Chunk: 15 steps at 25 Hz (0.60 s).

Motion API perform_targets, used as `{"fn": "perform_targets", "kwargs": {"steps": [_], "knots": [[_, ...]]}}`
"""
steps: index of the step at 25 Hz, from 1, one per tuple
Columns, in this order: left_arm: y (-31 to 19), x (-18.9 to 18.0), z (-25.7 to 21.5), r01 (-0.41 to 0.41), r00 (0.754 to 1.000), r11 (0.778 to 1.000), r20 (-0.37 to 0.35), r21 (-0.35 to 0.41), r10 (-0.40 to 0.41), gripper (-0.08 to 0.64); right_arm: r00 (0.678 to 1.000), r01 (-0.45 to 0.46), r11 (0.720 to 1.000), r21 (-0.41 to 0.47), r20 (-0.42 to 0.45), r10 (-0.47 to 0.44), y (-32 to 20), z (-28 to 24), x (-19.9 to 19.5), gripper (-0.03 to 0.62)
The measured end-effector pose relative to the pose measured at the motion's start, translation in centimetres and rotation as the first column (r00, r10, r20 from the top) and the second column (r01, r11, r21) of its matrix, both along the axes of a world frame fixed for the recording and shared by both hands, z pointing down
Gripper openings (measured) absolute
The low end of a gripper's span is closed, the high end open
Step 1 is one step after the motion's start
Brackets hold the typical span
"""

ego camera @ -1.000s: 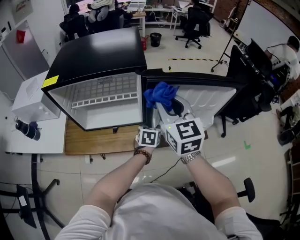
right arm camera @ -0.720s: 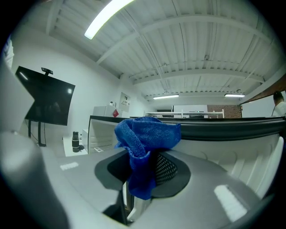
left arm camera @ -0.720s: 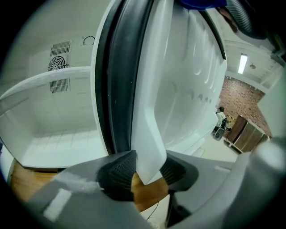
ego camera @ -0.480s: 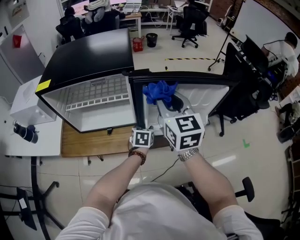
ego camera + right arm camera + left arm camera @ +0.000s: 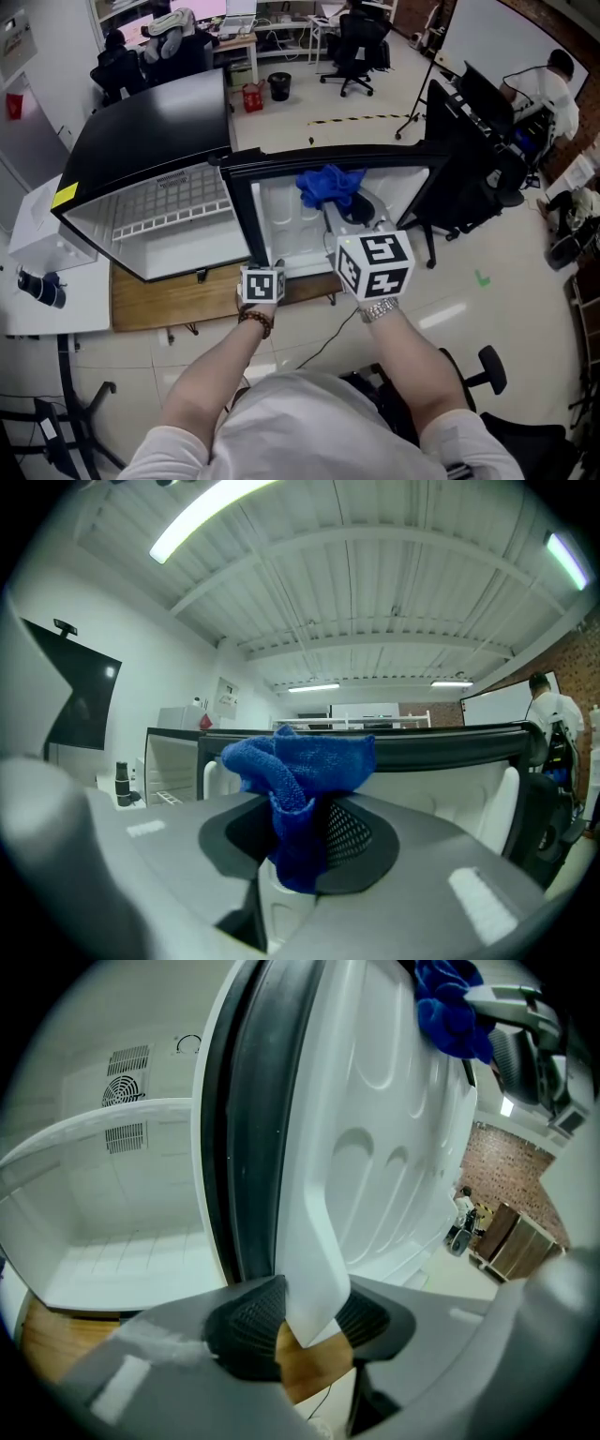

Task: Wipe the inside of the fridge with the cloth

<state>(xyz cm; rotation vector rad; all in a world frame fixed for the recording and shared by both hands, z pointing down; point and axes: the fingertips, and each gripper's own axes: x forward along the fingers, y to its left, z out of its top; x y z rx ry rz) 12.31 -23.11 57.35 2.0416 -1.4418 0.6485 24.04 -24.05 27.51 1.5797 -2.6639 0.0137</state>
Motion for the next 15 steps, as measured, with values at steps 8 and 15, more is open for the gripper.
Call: {"fn": "perform_targets", "kwargs": {"steps": [8, 15], "knots": [[0.3, -0.6, 0.6, 0.008, 1.0, 1.0, 0.021, -0.028, -0.007, 0.159, 0.991, -0.131, 0.991, 0.0, -0.007, 0.131, -1.4, 0.2, 7.1, 0.107], [-0.1, 0.3, -0.7, -0.017, 1.0, 1.0, 0.0, 0.014, 0.017, 0.16, 0.97, -0.244, 0.97, -0.004, -0.012, 0.244, -2.3, 0.2, 12.9, 0.106]]}}
